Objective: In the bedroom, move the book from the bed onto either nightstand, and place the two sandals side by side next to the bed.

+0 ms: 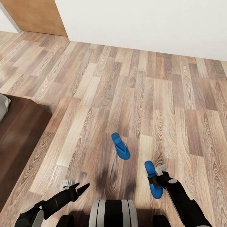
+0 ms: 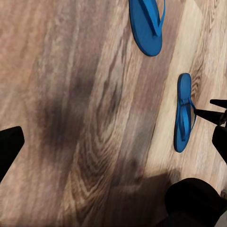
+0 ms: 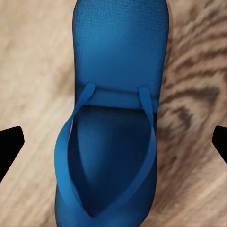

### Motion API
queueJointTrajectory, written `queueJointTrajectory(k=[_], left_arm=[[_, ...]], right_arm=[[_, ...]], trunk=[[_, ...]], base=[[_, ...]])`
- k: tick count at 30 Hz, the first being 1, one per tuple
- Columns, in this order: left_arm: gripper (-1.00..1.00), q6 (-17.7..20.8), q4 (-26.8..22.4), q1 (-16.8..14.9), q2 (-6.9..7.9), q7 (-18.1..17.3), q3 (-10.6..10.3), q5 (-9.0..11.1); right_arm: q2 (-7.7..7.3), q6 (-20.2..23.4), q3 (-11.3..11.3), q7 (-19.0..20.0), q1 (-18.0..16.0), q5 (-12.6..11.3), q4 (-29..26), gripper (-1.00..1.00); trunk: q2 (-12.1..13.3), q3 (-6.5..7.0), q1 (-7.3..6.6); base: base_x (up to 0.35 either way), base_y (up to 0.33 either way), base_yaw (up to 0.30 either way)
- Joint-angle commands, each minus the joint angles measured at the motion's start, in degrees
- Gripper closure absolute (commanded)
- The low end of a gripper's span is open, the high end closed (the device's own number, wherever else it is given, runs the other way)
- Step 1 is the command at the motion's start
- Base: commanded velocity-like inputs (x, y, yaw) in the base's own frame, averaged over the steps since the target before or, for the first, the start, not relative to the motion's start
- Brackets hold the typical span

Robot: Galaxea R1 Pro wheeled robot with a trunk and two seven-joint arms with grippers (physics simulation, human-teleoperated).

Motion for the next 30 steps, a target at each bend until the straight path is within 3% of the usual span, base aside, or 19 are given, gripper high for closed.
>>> queueJointTrajectory(k=[1,4,15,24,30], left_arm=[[-1.00,0.43,-0.01,-0.02,0.00,-0.08,0.04,0.35],[-1.00,0.43,-0.01,-0.02,0.00,-0.08,0.04,0.35],[-1.00,0.43,-0.01,-0.02,0.00,-0.08,0.04,0.35],[-1.00,0.43,-0.01,-0.02,0.00,-0.08,0.04,0.35],[-1.00,0.43,-0.01,-0.02,-0.01,-0.08,0.04,0.35]], right_arm=[[0.02,0.20,-0.12,0.52,-0.01,0.61,-0.10,-1.00],[0.02,0.18,-0.13,0.52,-0.01,0.61,-0.11,-1.00],[0.02,0.20,-0.13,0.52,-0.01,0.61,-0.13,-1.00],[0.02,0.20,-0.13,0.52,-0.01,0.61,-0.10,-1.00],[0.02,0.20,-0.13,0.52,-0.01,0.61,-0.10,-1.00]], trunk=[[-0.01,-0.03,-0.01],[-0.01,-0.03,-0.01],[-0.16,-2.47,0.28],[-0.16,-2.47,0.28],[-0.24,-3.80,0.43]], base=[[0.000,0.000,0.000],[0.000,0.000,0.000],[0.000,0.000,0.000],[0.000,0.000,0.000],[0.000,0.000,0.000]])
